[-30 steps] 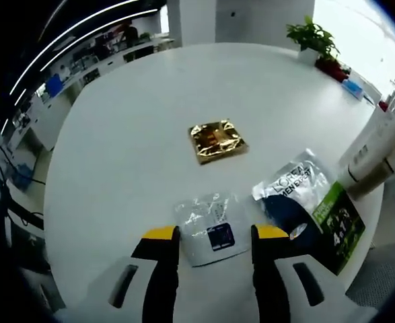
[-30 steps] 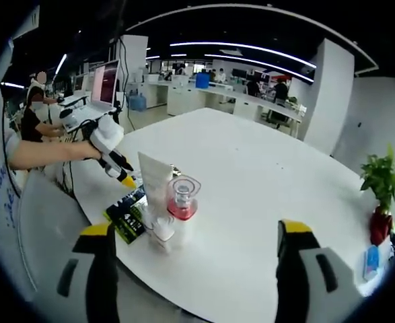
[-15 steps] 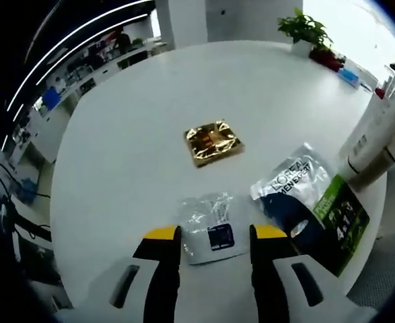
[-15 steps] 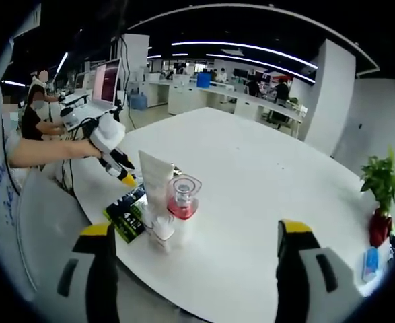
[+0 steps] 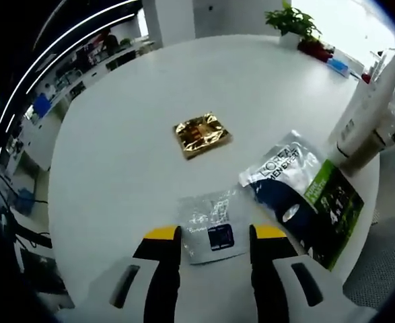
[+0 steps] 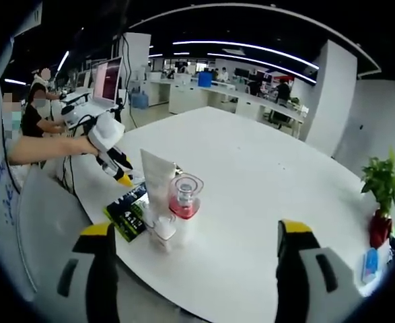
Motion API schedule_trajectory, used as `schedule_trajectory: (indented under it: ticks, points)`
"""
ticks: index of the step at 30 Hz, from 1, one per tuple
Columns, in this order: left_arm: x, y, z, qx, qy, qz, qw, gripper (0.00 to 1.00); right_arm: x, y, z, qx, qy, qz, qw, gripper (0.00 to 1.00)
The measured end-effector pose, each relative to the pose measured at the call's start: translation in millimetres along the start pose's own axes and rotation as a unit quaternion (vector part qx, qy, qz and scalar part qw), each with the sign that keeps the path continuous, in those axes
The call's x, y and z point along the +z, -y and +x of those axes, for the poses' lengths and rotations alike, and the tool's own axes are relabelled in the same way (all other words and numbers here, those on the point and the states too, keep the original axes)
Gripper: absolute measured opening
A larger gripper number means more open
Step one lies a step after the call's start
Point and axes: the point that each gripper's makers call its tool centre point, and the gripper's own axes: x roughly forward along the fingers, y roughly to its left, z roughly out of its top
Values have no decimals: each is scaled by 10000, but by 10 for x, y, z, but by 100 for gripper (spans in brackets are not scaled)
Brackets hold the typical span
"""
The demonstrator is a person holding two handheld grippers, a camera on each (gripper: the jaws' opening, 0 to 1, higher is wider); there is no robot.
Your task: Arrange the skincare products in the storage area until every visible bottle or jar stands upright without overlapping.
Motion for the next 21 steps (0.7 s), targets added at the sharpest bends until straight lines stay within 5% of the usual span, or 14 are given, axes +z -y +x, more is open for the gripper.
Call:
schedule_trajectory:
  ticks: [21]
  points:
    - [-1,70,-183,-327,-212,665,9970,37,46,-35,7,108,64,-8,9999,100]
